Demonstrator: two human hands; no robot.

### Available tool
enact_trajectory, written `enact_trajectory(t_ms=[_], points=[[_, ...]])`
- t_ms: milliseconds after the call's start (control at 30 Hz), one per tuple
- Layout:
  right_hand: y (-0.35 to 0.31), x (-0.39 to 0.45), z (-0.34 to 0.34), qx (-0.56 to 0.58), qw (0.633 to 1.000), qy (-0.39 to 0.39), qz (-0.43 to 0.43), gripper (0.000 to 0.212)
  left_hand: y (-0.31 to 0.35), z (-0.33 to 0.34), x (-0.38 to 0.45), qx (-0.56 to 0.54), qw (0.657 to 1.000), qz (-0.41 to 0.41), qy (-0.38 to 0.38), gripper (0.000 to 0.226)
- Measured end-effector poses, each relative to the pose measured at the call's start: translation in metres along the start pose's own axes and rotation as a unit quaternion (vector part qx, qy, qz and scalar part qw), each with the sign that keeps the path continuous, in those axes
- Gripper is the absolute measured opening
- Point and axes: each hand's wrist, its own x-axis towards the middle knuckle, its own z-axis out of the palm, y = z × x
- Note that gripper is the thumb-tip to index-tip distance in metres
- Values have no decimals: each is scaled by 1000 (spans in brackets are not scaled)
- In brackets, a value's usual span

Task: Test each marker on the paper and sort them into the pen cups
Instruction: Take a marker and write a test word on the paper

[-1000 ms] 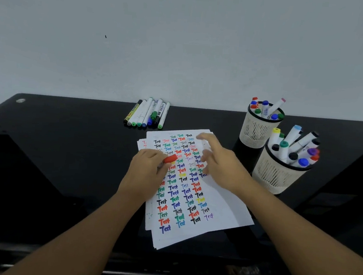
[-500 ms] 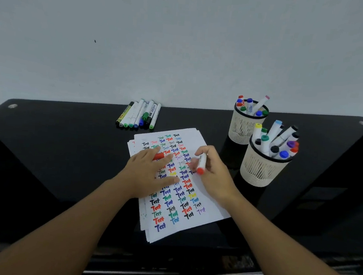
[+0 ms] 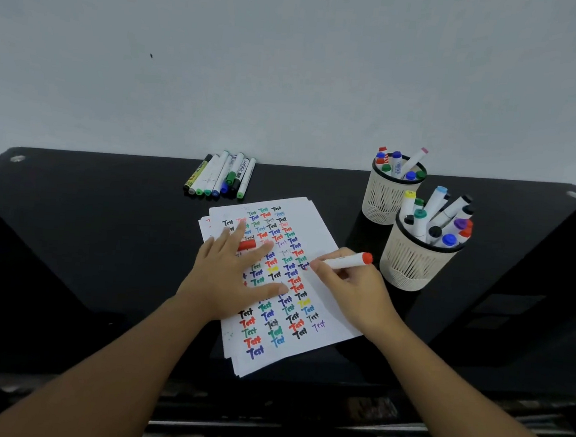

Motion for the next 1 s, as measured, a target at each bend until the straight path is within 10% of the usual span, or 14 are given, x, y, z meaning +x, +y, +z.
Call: enact_trajectory(t_ms=[1000], points=[[-1,-2,5,-58,997,-39,38,15,3,-1,-1,-17,1000,-6,7,104]])
